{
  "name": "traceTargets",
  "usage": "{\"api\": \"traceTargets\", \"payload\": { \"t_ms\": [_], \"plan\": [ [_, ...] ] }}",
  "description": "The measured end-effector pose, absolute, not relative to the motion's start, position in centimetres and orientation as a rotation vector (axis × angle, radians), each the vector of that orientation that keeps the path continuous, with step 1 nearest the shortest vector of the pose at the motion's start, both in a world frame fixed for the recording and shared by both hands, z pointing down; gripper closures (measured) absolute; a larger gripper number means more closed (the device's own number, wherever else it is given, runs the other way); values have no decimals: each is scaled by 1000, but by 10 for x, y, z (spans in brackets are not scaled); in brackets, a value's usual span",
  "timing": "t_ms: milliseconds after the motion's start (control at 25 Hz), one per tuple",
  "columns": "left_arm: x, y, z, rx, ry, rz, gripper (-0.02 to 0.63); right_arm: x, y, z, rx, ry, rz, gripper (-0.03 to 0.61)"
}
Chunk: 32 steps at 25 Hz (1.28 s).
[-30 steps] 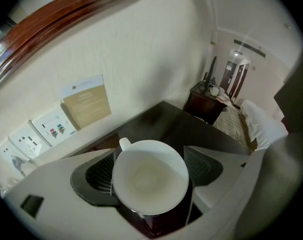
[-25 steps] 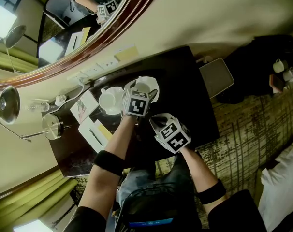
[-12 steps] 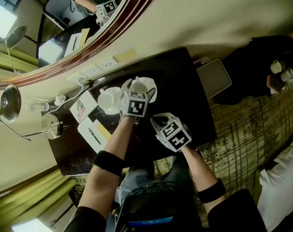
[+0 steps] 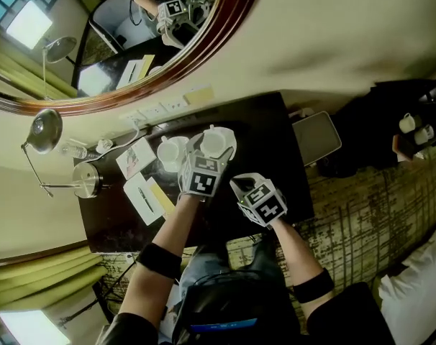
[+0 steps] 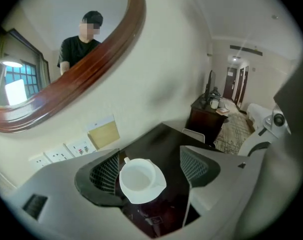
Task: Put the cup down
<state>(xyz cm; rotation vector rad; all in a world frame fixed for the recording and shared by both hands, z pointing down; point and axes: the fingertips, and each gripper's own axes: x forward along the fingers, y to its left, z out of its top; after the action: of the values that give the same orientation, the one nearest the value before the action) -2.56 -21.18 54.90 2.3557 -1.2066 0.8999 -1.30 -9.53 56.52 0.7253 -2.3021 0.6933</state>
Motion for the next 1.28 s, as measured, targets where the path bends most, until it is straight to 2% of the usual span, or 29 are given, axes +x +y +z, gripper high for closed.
{"api": "traceTargets", "payload": {
  "t_ms": [200,480,760,1280],
  "plan": [
    [-28,-178,509,2401,-1294,854,418,3,-90,553,723,-2315,615,578],
    [-42,-130,471,2378,-1413,788,609,11,-80,523,693,-2359,506,578],
    [-63,-87,464,2312,-1470,640,609,31,-59,504,697,-2338,433,578],
    [-105,-15,465,2156,-1604,429,609,57,-46,496,825,-2432,508,578]
  ]
}}
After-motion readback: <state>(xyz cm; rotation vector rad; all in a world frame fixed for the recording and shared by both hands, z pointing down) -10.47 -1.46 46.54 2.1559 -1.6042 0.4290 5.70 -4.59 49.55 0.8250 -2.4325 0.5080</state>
